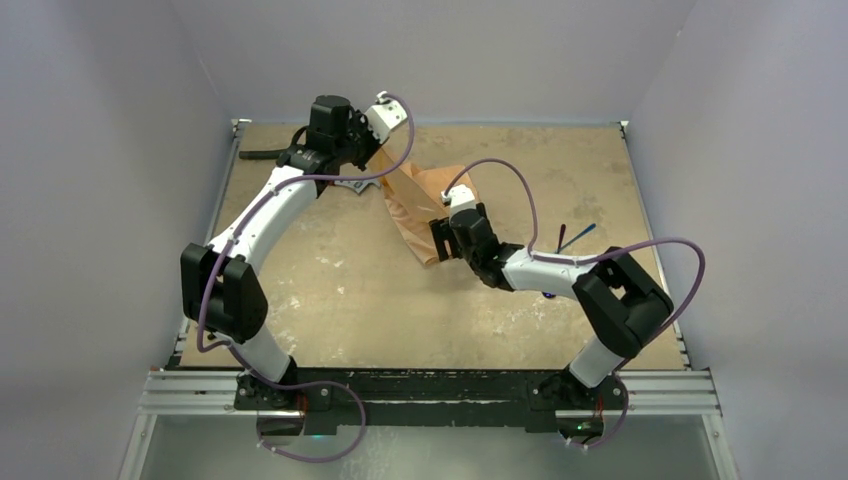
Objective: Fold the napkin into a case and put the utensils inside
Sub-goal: Pick up the crumpled napkin from the center of the board.
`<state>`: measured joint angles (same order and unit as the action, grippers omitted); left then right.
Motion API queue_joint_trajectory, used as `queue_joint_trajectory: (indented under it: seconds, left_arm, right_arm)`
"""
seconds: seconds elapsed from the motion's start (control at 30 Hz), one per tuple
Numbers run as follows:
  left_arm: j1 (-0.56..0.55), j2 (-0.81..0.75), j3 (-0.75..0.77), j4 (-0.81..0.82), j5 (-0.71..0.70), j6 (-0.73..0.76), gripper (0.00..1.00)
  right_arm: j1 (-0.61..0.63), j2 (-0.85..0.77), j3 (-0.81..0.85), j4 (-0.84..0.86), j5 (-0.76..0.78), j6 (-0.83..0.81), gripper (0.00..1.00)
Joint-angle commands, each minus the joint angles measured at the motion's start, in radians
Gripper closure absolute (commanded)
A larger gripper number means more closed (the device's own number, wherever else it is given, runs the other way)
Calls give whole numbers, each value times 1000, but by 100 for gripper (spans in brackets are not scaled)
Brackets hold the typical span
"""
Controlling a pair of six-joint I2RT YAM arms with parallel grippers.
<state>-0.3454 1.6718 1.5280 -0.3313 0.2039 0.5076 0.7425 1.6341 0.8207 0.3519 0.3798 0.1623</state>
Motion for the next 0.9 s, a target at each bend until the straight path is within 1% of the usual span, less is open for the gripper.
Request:
queue_joint_trajectory:
  seconds: [0.0,0.17,0.23,0.27,0.43,0.47,0.5,0.53,0.57,0.6,0.63,0.77,0.83,0.87]
  left_arm:
    - [-1,-27,37,11,-26,-9,100]
    - [-1,-35,31,15,-34,2,100]
    - [0,-35,31,17,-36,2,100]
    - [0,-35,31,18,-37,3,100]
    - [1,-32,36,16,-43,2,100]
    - [0,-31,38,16,-46,4,100]
    - [0,-31,39,18,-50,4,100]
    - [0,-30,42,20,-55,5,100]
    - [0,-31,44,21,-61,5,100]
    - [0,-31,46,23,-64,4,100]
    - [0,-32,49,25,-70,6,100]
    - [0,-36,81,40,-99,-18,100]
    - [0,-37,110,60,-113,-45,100]
    - [0,-38,130,73,-121,-65,100]
  right_arm:
    - [-30,-33,9,63,9,-41,23]
    - [-61,-13,0,79,14,-73,41]
    - [-78,7,19,69,-12,-77,51]
    - [-82,15,27,67,-16,-81,53]
    - [-84,41,55,67,-32,-104,51]
    - [-84,44,57,67,-30,-106,52]
    - [-84,49,56,72,-27,-108,57]
    - [-84,53,59,71,-29,-108,64]
    - [-84,57,65,68,-39,-114,75]
    - [-84,64,75,57,-48,-120,90]
    - [-84,69,91,38,-54,-125,100]
    - [-84,12,126,19,10,-145,100]
    - [-87,-36,159,22,75,-158,100]
    - [-89,-56,193,26,107,-206,100]
